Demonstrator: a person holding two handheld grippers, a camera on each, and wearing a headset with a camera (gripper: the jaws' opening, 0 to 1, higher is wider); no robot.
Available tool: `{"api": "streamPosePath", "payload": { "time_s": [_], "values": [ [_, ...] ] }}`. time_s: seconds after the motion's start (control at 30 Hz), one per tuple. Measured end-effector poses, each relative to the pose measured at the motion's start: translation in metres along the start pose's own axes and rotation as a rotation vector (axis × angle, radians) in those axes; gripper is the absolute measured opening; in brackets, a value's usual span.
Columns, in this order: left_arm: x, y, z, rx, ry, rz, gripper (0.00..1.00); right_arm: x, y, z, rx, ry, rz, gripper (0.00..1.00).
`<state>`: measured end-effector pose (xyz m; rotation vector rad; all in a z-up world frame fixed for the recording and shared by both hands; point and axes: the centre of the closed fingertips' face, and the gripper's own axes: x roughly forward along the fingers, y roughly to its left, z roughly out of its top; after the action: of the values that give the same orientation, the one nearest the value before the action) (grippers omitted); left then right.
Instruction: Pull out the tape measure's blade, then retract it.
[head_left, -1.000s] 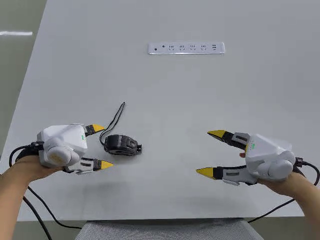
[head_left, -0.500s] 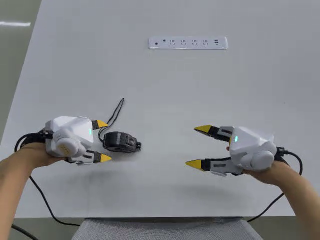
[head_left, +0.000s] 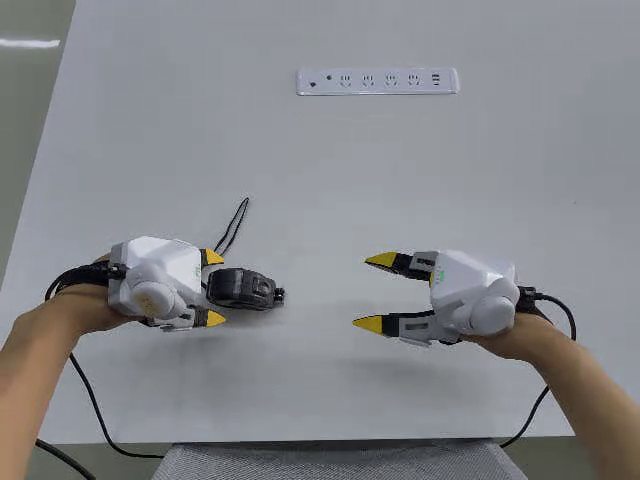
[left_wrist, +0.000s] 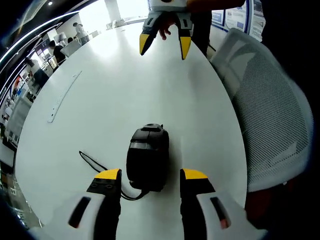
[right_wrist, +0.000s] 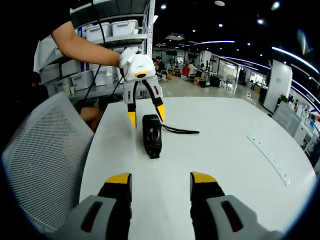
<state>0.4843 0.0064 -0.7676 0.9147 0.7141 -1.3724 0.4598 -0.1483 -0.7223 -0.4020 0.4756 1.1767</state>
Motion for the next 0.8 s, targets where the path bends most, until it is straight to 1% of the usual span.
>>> {"api": "streamPosePath", "payload": {
  "time_s": [0.17, 0.33, 0.43, 0.53, 0.8],
  "values": [
    [0.007, 0.001, -0.002, 0.009, 0.007, -0.016, 0.40, 0.012, 0.000, 0.000, -0.015, 0.006, 0.017, 0.45],
    [0.013, 0.001, -0.007, 0.020, 0.019, -0.029, 0.38, 0.025, 0.001, -0.001, -0.025, 0.013, 0.032, 0.43],
    [0.014, -0.001, -0.008, 0.018, 0.021, -0.042, 0.38, 0.032, 0.004, 0.000, -0.019, 0.005, 0.051, 0.42],
    [0.016, -0.002, -0.011, 0.026, 0.029, -0.049, 0.36, 0.041, 0.008, 0.001, -0.036, 0.006, 0.068, 0.41],
    [0.019, 0.000, -0.010, 0.030, 0.018, -0.045, 0.30, 0.062, 0.013, 0.000, -0.049, 0.013, 0.099, 0.36]
  ]
}}
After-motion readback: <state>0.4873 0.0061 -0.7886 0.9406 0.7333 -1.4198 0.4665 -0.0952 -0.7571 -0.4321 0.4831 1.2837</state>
